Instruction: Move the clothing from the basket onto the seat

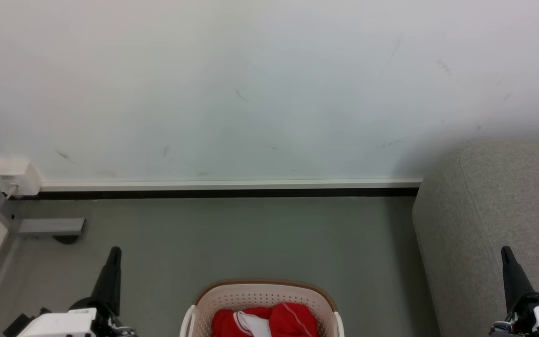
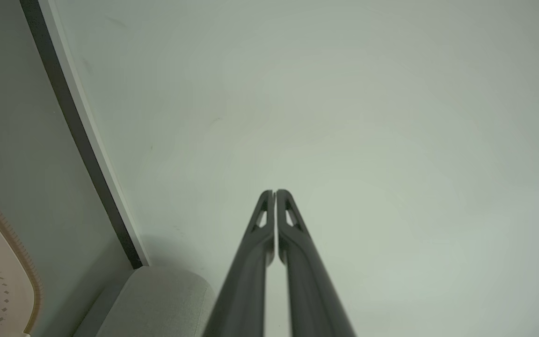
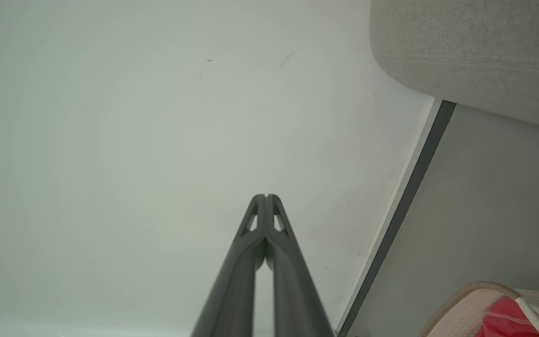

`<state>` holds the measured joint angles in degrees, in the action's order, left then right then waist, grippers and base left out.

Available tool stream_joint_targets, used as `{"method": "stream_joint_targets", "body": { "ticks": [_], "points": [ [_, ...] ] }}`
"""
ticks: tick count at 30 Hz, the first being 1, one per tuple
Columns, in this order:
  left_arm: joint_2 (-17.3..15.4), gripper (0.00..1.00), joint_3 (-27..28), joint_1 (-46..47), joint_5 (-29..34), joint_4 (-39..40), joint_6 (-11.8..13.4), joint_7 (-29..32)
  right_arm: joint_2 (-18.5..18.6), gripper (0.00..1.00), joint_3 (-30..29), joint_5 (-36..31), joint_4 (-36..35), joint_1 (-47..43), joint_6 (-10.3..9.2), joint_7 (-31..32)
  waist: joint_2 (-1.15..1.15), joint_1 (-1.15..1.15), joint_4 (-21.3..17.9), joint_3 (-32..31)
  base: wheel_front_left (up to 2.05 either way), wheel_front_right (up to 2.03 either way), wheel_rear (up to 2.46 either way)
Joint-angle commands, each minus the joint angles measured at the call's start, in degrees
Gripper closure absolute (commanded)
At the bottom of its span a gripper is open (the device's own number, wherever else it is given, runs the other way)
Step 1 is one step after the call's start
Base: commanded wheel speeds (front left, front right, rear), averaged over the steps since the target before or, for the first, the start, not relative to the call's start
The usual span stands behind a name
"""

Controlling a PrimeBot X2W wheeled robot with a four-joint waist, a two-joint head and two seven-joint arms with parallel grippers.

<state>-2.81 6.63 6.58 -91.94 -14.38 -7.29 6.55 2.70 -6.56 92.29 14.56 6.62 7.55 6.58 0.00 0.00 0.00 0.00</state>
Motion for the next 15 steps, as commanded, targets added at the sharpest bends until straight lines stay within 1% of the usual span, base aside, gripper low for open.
{"method": "stream_joint_targets", "body": {
  "ticks": [1,15],
  "points": [
    [-0.13,1.00,0.10,0.34,-0.75,0.13,-0.31,0.25,0.37,1.00,-0.19,0.07,-0.28,0.30,-0.13,0.20,0.00,0.00,0.00,0.00,0.00,0.00,0.00],
    [-0.13,1.00,0.10,0.34,-0.75,0.14,-0.31,0.25,0.37,1.00,-0.19,0.07,-0.28,0.30,-0.13,0.20,0.00,0.00,0.00,0.00,0.00,0.00,0.00]
  ]
}}
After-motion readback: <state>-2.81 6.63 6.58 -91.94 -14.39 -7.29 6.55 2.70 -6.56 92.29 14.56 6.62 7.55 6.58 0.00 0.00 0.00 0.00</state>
